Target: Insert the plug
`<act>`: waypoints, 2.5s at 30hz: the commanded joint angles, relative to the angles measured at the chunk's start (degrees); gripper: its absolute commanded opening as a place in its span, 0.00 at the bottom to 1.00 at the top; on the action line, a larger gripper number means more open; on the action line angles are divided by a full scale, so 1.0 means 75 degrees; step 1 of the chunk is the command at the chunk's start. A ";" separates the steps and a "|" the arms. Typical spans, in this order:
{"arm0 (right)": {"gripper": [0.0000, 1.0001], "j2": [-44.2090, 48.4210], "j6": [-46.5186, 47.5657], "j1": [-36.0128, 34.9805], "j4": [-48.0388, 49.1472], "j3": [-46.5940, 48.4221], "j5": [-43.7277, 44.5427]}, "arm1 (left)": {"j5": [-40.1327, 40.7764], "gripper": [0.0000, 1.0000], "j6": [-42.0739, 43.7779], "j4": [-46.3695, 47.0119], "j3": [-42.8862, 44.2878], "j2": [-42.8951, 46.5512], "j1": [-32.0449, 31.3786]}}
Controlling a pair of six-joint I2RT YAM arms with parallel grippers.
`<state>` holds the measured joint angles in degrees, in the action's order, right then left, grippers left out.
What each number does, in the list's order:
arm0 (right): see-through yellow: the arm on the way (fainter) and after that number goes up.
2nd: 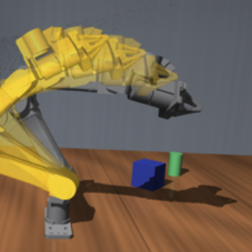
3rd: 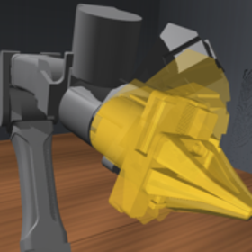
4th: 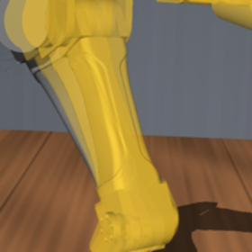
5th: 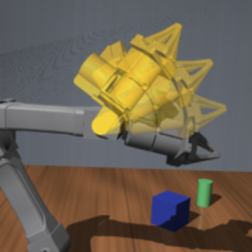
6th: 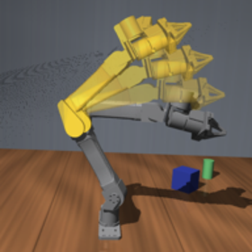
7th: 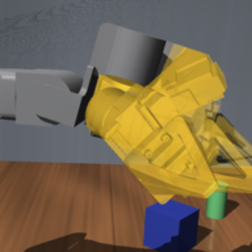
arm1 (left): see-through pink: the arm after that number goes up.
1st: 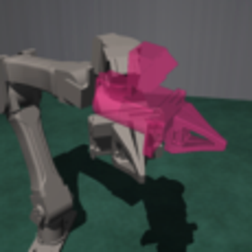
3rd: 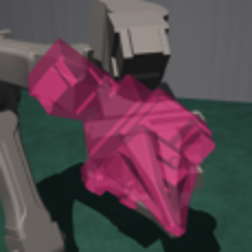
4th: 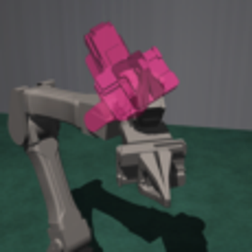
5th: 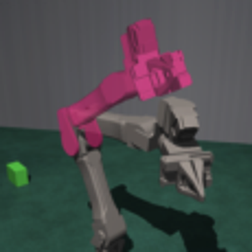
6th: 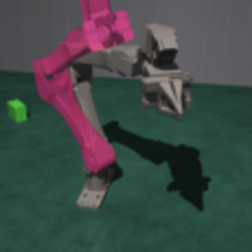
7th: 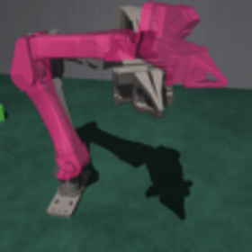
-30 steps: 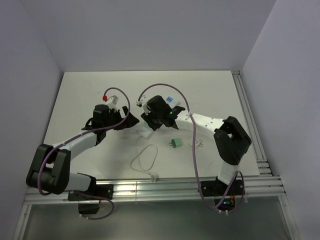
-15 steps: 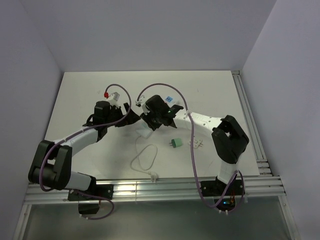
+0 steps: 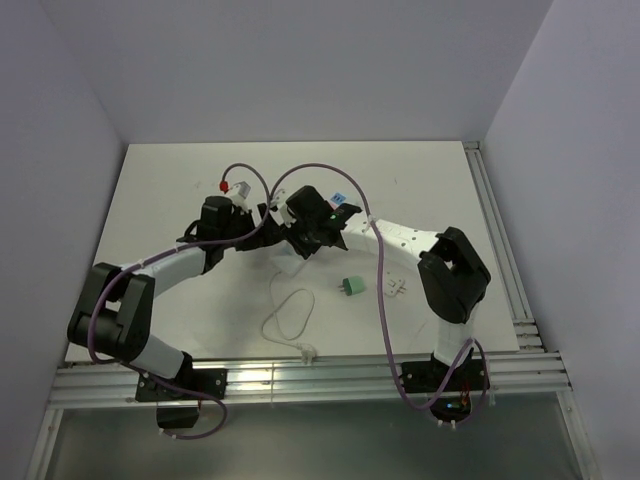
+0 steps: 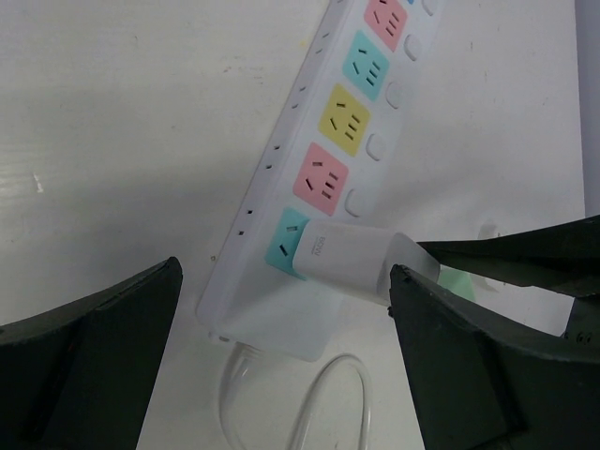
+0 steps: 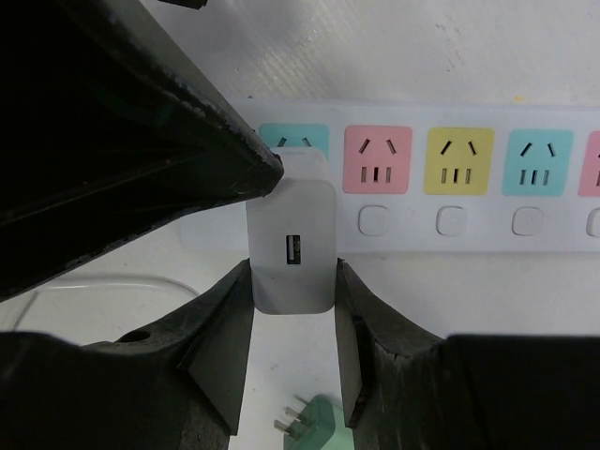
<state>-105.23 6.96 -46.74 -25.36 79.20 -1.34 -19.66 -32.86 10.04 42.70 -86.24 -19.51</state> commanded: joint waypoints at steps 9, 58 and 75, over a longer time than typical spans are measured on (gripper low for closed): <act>0.00 -0.0043 0.0115 -0.0073 -0.0180 0.0268 -0.0032 | -0.0191 1.00 0.0221 0.0137 0.0459 -0.0525 -0.0141; 0.00 -0.1157 -0.0131 -0.0072 -0.0895 0.1194 0.0038 | 0.0032 0.99 0.0046 -0.0614 0.0800 -0.2331 -0.0469; 0.80 0.0341 -0.0412 0.0150 -0.0263 0.0985 0.0051 | -0.0073 1.00 -0.0001 -0.1140 0.1853 -0.1158 -0.0282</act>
<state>-108.36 4.43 -44.80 -31.86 87.29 1.89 -19.57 -32.73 4.10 53.76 -96.47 -21.30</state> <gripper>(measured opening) 0.768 0.995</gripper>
